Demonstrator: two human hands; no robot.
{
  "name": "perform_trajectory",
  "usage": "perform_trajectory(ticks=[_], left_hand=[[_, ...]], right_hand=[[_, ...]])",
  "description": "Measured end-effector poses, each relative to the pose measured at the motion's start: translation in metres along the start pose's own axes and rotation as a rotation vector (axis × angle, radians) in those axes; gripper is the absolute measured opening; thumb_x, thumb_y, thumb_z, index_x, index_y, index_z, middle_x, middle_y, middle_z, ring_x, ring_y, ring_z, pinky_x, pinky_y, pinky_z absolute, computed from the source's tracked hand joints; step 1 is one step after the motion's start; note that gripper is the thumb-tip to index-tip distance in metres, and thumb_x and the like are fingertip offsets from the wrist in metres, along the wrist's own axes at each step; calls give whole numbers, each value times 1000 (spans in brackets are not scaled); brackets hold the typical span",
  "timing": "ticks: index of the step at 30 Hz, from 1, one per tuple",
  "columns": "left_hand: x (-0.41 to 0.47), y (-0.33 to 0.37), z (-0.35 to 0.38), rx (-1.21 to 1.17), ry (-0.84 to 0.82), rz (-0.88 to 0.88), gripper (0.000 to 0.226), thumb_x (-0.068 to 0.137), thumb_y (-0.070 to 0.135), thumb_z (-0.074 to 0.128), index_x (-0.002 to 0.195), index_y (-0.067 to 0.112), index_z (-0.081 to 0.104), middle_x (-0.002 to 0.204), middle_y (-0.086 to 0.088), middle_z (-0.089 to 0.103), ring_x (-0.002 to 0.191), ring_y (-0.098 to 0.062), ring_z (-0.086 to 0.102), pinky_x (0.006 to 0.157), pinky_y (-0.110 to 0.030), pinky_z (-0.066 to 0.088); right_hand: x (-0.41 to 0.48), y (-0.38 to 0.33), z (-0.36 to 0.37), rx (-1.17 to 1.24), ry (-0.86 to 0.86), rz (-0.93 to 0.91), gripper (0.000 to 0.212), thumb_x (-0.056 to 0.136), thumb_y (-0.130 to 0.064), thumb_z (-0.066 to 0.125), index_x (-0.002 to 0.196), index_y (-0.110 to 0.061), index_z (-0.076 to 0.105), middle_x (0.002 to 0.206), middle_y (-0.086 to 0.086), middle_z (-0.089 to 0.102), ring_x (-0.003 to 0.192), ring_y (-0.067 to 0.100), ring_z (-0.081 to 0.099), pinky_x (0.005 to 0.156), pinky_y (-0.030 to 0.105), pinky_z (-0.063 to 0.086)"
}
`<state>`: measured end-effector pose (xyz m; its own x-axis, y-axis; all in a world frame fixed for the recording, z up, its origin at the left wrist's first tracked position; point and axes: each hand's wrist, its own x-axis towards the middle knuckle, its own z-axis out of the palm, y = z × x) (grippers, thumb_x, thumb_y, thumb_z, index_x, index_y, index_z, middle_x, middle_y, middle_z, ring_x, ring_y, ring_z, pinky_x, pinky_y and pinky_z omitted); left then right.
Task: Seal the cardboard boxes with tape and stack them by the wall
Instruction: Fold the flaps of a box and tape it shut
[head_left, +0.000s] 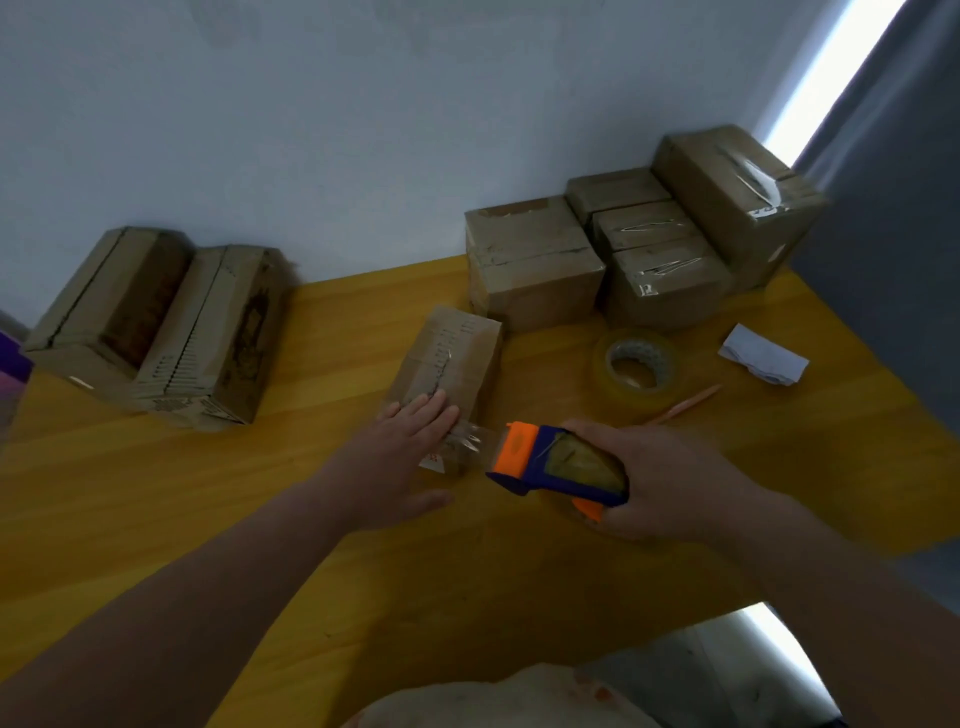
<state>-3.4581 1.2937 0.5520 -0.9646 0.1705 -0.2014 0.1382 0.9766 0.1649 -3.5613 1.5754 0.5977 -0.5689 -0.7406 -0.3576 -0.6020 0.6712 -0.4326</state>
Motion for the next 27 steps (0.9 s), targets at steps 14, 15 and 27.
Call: perform_trajectory(ticks=[14, 15, 27], left_hand=[[1, 4, 0, 0, -46, -58, 85, 93, 28, 54, 152, 25, -6, 159, 4, -12, 147, -12, -9, 111, -26, -13], [2, 4, 1, 0, -41, -66, 84, 93, 24, 54, 152, 26, -6, 160, 4, -11, 147, -12, -9, 111, -26, -13], [8, 4, 7, 52, 57, -99, 69, 101, 12, 42, 152, 28, -1, 161, 5, -5, 148, -12, 0, 117, -28, 2]], right_hand=[[58, -43, -15, -172, -227, 138, 83, 79, -39, 70, 149, -42, 25, 95, -9, 46, 81, 13, 48, 60, 26, 42], [61, -42, -17, -118, -252, 154, 84, 78, -35, 71, 149, -41, 26, 92, -10, 45, 79, 12, 49, 60, 25, 43], [64, -29, -19, 46, -306, 269, 65, 72, -34, 76, 132, -28, 51, 98, -3, 56, 82, 15, 58, 61, 26, 47]])
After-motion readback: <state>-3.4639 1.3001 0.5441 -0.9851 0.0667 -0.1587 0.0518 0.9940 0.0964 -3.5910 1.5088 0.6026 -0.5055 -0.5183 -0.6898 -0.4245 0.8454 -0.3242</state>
